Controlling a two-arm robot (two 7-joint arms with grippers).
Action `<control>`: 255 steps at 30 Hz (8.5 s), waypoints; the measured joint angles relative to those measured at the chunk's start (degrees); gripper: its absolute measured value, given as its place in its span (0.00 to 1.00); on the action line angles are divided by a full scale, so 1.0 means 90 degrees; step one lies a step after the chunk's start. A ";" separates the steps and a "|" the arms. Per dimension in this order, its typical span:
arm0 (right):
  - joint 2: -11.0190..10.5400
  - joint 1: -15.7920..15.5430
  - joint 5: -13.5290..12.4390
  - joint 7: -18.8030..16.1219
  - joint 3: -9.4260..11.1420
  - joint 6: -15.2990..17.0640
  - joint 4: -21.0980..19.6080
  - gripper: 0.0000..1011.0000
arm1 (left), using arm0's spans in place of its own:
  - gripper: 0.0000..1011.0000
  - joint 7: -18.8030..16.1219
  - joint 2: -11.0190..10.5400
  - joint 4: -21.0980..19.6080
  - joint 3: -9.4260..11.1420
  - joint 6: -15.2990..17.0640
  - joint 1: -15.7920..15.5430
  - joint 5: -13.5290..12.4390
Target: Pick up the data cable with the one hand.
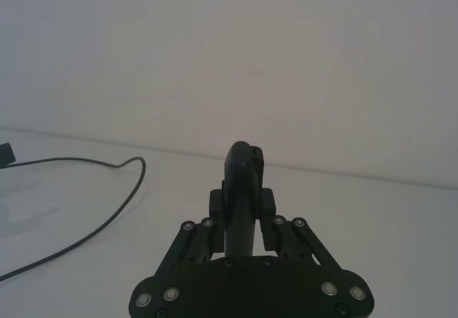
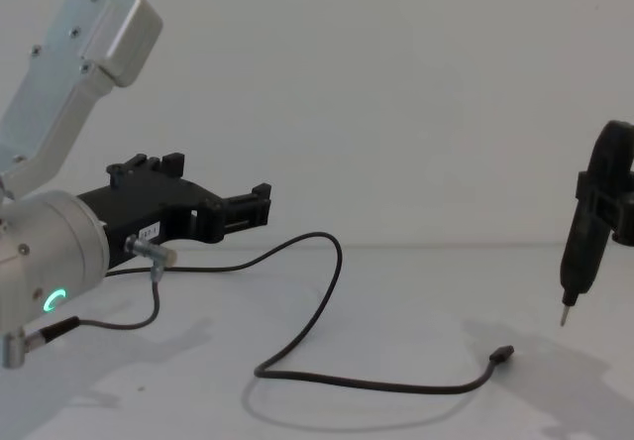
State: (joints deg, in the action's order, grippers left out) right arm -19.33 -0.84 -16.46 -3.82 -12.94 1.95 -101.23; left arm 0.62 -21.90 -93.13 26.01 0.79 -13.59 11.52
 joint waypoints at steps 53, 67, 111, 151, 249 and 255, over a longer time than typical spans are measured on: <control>0.0000 0.0000 0.0000 0.0000 0.0000 0.0000 0.0000 0.28 | 0.99 0.0786 -0.0226 -0.0079 0.0115 0.0367 -0.0114 0.0228; 0.0000 0.0000 0.0000 0.0000 0.0000 0.0000 0.0000 0.28 | 0.99 0.2017 -0.0804 -0.0584 0.0208 0.0985 -0.0037 0.0698; 0.0000 0.0000 0.0000 0.0000 0.0000 0.0001 0.0000 0.28 | 0.99 0.2826 -0.0987 -0.1322 0.1085 0.2759 -0.0447 0.0622; 0.0000 0.0000 0.0000 0.0000 0.0000 0.0001 0.0000 0.28 | 0.68 0.2168 -0.0109 -0.0503 0.1339 0.3305 -0.0628 0.0160; -0.1104 0.0933 -0.2167 -0.1993 0.0505 0.1991 -0.0216 0.28 | 0.05 0.4467 -0.1289 -0.0687 0.1534 0.1613 -0.1097 0.0373; -0.1131 0.1021 -0.2223 -0.2007 0.0404 0.2140 -0.0136 0.28 | 0.05 0.4485 -0.1297 -0.0687 0.1535 0.1604 -0.1100 0.0378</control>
State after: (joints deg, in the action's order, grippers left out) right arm -29.51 8.35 -36.47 -21.88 -9.30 21.21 -102.45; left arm 40.98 -33.57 -99.31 39.83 15.23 -23.49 14.92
